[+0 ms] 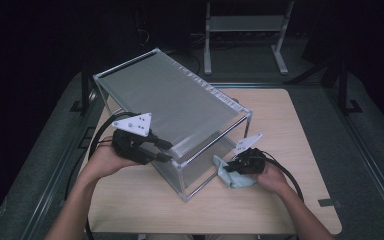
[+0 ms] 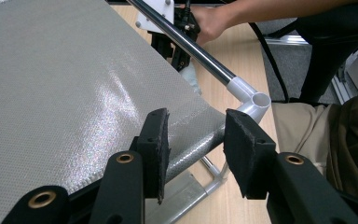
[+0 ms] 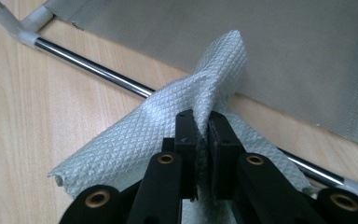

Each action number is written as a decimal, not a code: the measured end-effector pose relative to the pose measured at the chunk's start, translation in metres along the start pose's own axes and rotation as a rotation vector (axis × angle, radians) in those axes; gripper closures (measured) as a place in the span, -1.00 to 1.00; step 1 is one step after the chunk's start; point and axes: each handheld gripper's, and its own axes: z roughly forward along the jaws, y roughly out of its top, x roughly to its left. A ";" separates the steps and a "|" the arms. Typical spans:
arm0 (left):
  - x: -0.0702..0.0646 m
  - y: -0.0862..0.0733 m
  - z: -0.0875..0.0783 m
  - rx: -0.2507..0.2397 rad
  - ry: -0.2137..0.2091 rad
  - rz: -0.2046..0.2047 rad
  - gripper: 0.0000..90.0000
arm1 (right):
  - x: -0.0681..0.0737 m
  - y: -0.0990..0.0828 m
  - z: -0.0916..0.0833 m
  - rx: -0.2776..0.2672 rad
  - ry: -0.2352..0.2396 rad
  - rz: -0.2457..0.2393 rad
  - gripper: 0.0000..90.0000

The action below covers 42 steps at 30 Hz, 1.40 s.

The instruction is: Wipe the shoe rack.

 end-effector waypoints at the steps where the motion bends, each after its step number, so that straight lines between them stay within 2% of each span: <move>1: 0.000 0.000 0.000 0.000 -0.001 0.000 0.33 | 0.004 0.003 0.004 -0.001 0.012 -0.013 0.86; 5: 0.000 0.000 0.000 -0.001 0.000 -0.001 0.33 | 0.004 0.003 0.004 0.005 0.010 -0.020 0.86; 10: 0.000 0.000 0.000 0.000 -0.002 0.001 0.33 | -0.012 -0.011 -0.009 0.005 -0.055 0.039 0.86; 14: 0.001 -0.001 -0.001 -0.003 -0.003 0.000 0.33 | -0.007 -0.005 -0.002 -0.003 -0.040 0.022 0.86; 16: 0.001 -0.001 -0.001 -0.002 -0.001 0.001 0.33 | -0.009 -0.006 -0.003 0.001 -0.042 0.023 0.86; 19: 0.000 -0.001 -0.001 -0.001 0.000 -0.001 0.33 | -0.019 -0.015 -0.012 0.003 -0.096 0.062 0.86; 21: 0.001 -0.001 -0.001 -0.001 -0.004 0.000 0.33 | -0.021 -0.017 -0.014 -0.001 -0.105 0.076 0.86; 24: 0.002 -0.001 -0.001 -0.002 -0.004 0.000 0.33 | -0.014 -0.011 -0.006 -0.009 -0.080 0.043 0.86; 26: 0.001 -0.001 -0.001 0.000 0.001 -0.001 0.33 | -0.013 -0.009 -0.005 -0.005 -0.081 0.037 0.86; 27: 0.001 -0.001 -0.001 0.000 0.001 -0.001 0.33 | -0.019 -0.013 -0.010 0.001 -0.106 0.060 0.86; 28: 0.001 -0.001 -0.001 0.000 0.002 0.000 0.33 | -0.019 -0.013 -0.010 0.001 -0.106 0.060 0.86; 29: 0.001 -0.001 -0.001 0.001 0.001 0.001 0.33 | -0.026 -0.020 -0.016 0.000 -0.149 0.093 0.86; 31: 0.002 -0.001 -0.001 -0.001 -0.002 0.000 0.33 | -0.028 -0.021 -0.017 -0.001 -0.155 0.099 0.86; 33: 0.002 -0.001 -0.001 -0.005 -0.005 -0.001 0.33 | -0.026 -0.019 -0.014 -0.009 -0.147 0.093 0.86; 35: 0.002 -0.001 0.000 -0.007 -0.005 -0.004 0.33 | -0.019 -0.014 -0.008 -0.032 -0.101 0.076 0.86; 37: 0.002 -0.002 -0.001 -0.006 -0.005 -0.003 0.33 | -0.011 -0.008 -0.003 -0.022 -0.064 0.036 0.86; 40: 0.002 -0.001 -0.001 -0.005 -0.003 -0.003 0.33 | -0.011 -0.008 -0.005 -0.016 -0.064 0.033 0.86; 42: 0.002 -0.002 -0.001 -0.008 -0.002 -0.004 0.33 | -0.008 -0.008 -0.012 -0.023 -0.052 0.053 0.86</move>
